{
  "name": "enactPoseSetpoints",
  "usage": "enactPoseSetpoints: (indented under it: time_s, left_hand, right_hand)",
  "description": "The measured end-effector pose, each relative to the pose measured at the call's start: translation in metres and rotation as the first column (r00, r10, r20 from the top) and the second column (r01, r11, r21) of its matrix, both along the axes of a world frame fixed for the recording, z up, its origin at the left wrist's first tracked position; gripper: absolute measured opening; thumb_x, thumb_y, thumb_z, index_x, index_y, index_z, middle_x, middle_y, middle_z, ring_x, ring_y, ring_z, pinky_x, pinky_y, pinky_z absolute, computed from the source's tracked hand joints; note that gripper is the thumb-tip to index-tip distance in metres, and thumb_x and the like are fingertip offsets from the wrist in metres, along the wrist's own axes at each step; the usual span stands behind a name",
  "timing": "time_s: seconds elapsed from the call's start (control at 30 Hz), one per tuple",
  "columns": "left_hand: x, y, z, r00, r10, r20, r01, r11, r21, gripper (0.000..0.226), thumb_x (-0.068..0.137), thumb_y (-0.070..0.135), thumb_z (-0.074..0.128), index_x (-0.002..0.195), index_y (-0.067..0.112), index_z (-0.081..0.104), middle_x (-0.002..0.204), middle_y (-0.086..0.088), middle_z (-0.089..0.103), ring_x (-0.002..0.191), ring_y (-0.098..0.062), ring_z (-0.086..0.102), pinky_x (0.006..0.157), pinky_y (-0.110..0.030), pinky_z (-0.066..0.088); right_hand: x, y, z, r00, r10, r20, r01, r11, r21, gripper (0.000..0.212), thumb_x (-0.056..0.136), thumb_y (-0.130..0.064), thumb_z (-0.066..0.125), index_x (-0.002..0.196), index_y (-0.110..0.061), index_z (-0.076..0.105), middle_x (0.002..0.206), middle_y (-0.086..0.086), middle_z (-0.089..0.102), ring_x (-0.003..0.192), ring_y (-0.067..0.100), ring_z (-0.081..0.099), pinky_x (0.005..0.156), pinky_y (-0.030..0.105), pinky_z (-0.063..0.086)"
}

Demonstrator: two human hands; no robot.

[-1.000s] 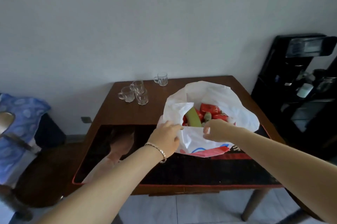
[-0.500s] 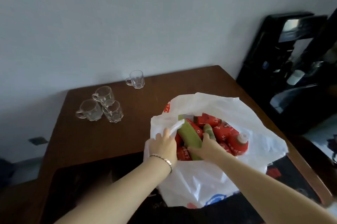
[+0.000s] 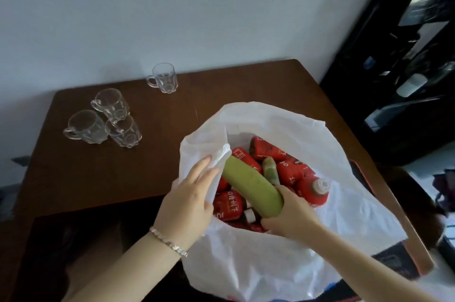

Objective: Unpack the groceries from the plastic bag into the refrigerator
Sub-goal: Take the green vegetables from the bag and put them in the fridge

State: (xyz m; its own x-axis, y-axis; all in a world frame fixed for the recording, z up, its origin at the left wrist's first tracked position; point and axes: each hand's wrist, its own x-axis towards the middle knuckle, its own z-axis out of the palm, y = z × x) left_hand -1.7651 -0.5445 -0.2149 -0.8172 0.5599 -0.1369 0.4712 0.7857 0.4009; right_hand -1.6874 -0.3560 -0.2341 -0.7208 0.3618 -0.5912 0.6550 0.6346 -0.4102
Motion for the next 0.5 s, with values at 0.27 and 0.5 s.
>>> enactPoseSetpoints:
  time_s: [0.27, 0.5]
  left_hand:
    - [0.034, 0.061, 0.016, 1.000, -0.017, -0.015, 0.016, 0.996, -0.091, 0.068, 0.092, 0.013, 0.048, 0.148, 0.032, 0.012, 0.156, 0.018, -0.004, 0.089, -0.007, 0.061, 0.063, -0.008, 0.043]
    - [0.027, 0.095, 0.003, 0.837, -0.153, -0.525, 0.130, 0.988, -0.081, 0.034, 0.066, 0.010, 0.074, 0.099, 0.009, 0.070, 0.129, -0.018, 0.050, 0.123, -0.039, 0.045, 0.101, -0.051, 0.033]
  right_hand:
    - [0.089, 0.064, 0.040, 0.907, -0.139, -0.397, 0.218, 0.962, 0.162, 0.074, 0.057, -0.030, 0.082, 0.124, -0.035, 0.050, 0.099, -0.008, 0.061, 0.075, 0.014, 0.057, 0.063, 0.028, 0.042]
    - [0.104, 0.135, 0.033, 0.886, -0.259, -0.385, 0.395, 0.857, 0.332, 0.075, 0.067, -0.033, 0.079, 0.133, -0.029, 0.044, 0.097, -0.003, 0.050, 0.073, 0.021, 0.048, 0.058, 0.028, 0.037]
